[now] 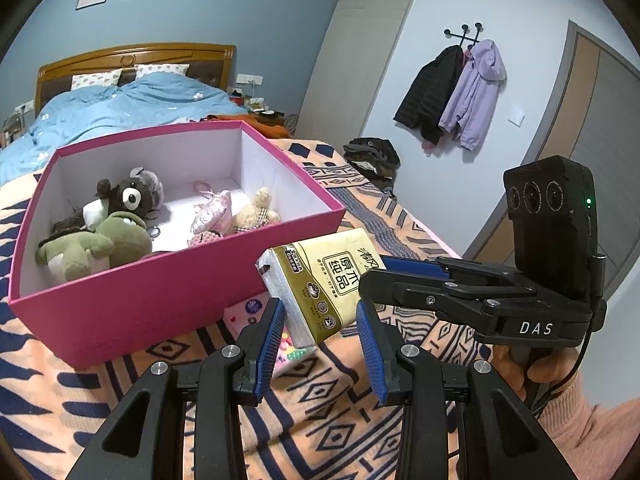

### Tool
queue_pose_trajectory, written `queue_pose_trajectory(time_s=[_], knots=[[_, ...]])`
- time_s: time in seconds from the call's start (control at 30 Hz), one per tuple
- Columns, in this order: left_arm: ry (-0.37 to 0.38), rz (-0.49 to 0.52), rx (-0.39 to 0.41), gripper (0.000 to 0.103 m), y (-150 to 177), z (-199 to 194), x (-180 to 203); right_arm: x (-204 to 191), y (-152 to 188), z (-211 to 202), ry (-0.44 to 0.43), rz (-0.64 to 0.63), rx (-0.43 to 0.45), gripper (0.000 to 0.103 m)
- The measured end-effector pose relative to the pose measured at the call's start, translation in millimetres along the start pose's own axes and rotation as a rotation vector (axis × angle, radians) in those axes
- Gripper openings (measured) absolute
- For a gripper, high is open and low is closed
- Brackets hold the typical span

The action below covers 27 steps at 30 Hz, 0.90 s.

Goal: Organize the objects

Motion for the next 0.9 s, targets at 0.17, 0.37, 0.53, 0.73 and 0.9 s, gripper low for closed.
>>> queue_pose_trajectory(time_s=[0.17, 0.37, 0.53, 0.73, 0.9], knots=[[-0.001, -0.003, 0.009, 0.037, -7.9, 1.2, -1.4, 1.3, -6.2, -1.2, -0.004, -0.002, 0.008, 0.04], [-0.007, 0.003, 0.022, 0.037, -16.0, 0.8, -1.8, 1.0, -13.4, -2.9, 0.001, -0.013, 0.017, 0.04], [-0.004, 0.0, 0.026, 0.037, -21.5, 0.4, -2.0, 0.3, -20.0, -4.1, 0.005, -0.025, 0.025, 0.04], [-0.013, 0.006, 0.041, 0.037, -30.5, -0.8, -2.9, 1.2, -26.3, -2.6, 0.005, -0.033, 0.027, 0.04], [-0.009, -0.003, 0.04, 0.037, -35.5, 1.8, -5.5, 2.5, -34.2, -2.4, -0.001, -0.033, 0.033, 0.04]])
Point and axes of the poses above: each gripper's, at about its wrist camera, not at the fingertips, and z roughly the way its jaws point, x to its right, y to its underside, the point moved 8 cm from there along z, roughly the way its jaws point, and after that the axes turned 10 degrees about -y, right-handed, at the moved point
